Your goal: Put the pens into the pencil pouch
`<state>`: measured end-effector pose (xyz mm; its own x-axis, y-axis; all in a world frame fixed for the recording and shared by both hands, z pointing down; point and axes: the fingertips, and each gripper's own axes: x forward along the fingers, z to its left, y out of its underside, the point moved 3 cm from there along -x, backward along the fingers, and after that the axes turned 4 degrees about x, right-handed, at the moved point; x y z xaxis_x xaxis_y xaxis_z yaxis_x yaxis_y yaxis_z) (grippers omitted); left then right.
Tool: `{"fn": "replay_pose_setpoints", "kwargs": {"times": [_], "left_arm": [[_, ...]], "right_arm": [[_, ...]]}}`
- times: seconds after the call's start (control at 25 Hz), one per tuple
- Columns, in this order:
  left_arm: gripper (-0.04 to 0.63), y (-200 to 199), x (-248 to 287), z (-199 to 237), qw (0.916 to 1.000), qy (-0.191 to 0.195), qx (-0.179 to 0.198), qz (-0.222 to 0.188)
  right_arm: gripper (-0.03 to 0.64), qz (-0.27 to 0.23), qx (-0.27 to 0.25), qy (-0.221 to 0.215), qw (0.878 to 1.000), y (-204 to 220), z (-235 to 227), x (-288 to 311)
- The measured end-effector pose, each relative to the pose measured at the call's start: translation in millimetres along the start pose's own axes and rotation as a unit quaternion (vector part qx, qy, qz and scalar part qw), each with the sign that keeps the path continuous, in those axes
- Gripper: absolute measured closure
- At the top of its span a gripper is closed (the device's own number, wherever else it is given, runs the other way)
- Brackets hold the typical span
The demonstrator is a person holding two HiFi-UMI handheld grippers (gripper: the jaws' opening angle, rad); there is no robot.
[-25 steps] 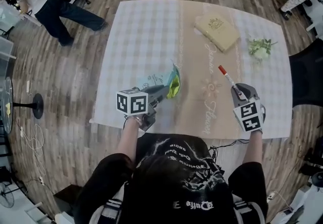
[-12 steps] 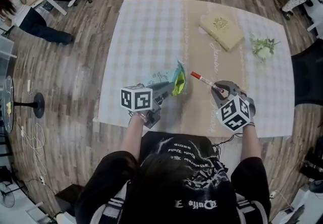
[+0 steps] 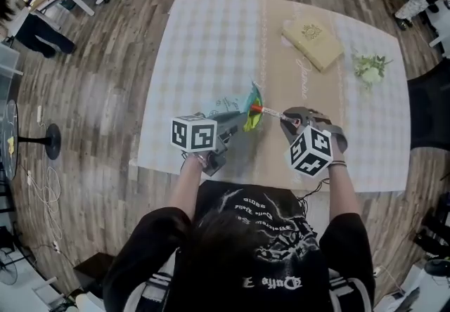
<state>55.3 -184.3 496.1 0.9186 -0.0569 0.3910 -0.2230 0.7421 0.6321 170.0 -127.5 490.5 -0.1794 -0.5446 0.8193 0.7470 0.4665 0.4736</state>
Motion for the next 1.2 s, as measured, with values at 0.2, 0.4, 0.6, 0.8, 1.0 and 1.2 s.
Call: {"fn": "replay_pose_setpoints", "kwargs": {"times": [0.2,0.4,0.6,0.8,1.0,1.2], "left_arm": [[0.560,3.3,1.0,-2.3,0.9999,0.009,0.008,0.012],[0.560,5.2,2.9,-11.2,0.9990,0.031,0.022,0.023],[0.560,8.9,7.0,-15.2,0.9983,0.036,0.030,0.034],[0.560,12.7,9.6,-18.4,0.9976,0.048,0.026,0.042],[0.560,9.5,17.7,-20.8,0.9963,0.056,0.040,0.051],[0.560,-17.5,36.2,-9.5,0.9959,0.064,0.032,0.055]], "right_arm": [[0.543,0.010,-0.017,-0.003,1.000,-7.1,-0.2,6.7],[0.541,0.021,-0.040,-0.007,0.999,-10.9,3.9,13.8],[0.541,0.025,-0.059,-0.012,0.998,-19.6,9.2,20.5],[0.541,0.021,-0.065,-0.013,0.998,-25.7,13.6,23.4],[0.541,0.014,-0.075,-0.017,0.997,-31.2,9.7,34.2],[0.540,0.003,-0.061,-0.025,0.998,-37.1,-21.1,53.6]]}}
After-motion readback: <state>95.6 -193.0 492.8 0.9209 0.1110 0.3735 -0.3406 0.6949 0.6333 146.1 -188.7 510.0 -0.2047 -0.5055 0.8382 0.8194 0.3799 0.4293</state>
